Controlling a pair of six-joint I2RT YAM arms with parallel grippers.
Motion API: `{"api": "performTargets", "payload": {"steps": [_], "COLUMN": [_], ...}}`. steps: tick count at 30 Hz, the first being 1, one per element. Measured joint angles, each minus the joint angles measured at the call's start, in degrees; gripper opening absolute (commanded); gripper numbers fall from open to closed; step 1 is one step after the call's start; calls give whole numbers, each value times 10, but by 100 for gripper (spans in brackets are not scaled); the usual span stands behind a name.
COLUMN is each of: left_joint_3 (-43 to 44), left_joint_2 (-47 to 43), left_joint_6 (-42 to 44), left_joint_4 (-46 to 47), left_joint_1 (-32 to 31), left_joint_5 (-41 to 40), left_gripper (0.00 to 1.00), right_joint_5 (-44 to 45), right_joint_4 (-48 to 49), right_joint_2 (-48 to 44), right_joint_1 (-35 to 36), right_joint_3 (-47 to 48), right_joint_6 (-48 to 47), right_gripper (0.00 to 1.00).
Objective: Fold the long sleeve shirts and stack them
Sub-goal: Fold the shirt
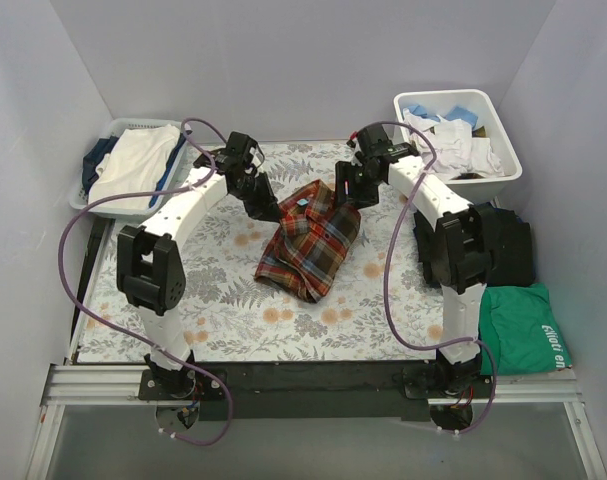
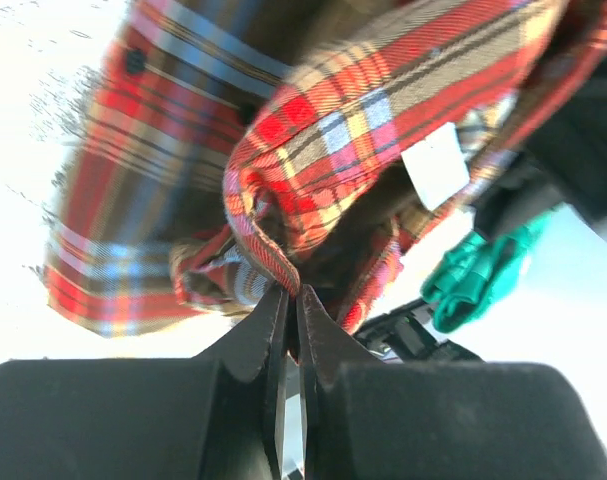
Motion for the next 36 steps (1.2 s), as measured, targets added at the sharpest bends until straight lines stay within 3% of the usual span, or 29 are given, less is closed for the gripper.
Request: {"api": "performTargets", "payload": {"steps": [8,9,13,17,27,32,36], "left_joint_3": [-55,-72,-135,-164,-112,-112,-167], "left_joint_2": [-57,-57,-58,-58,-134,-177,-182], "left_joint_6": [-3,-3,-5,-17,-43,-33,-26], "left_joint_4": [0,-2,-12,-34,-23,2,18], "left_joint_1": [-1,-1,-1,-1,1,2,0], "left_joint_5": [1,0,-15,-62,-170,-152,-124], "left_gripper": [7,12,57,70,77,77,77], "right_joint_5": [-31,-33,-33,-24,9,20,14], "right_joint_4": [0,0,-2,-3,8,32,48], "right_joint_2": [58,65,93,113,80,40,50], "right_joint_1": [2,2,7,10,10,10,10], "right_joint_3": [17,19,34,50,54,56,61], "right_joint_6": [-9,-10,-13,-19,-26,-31,-35], "right_gripper": [66,66,64,64,65,65,65]}}
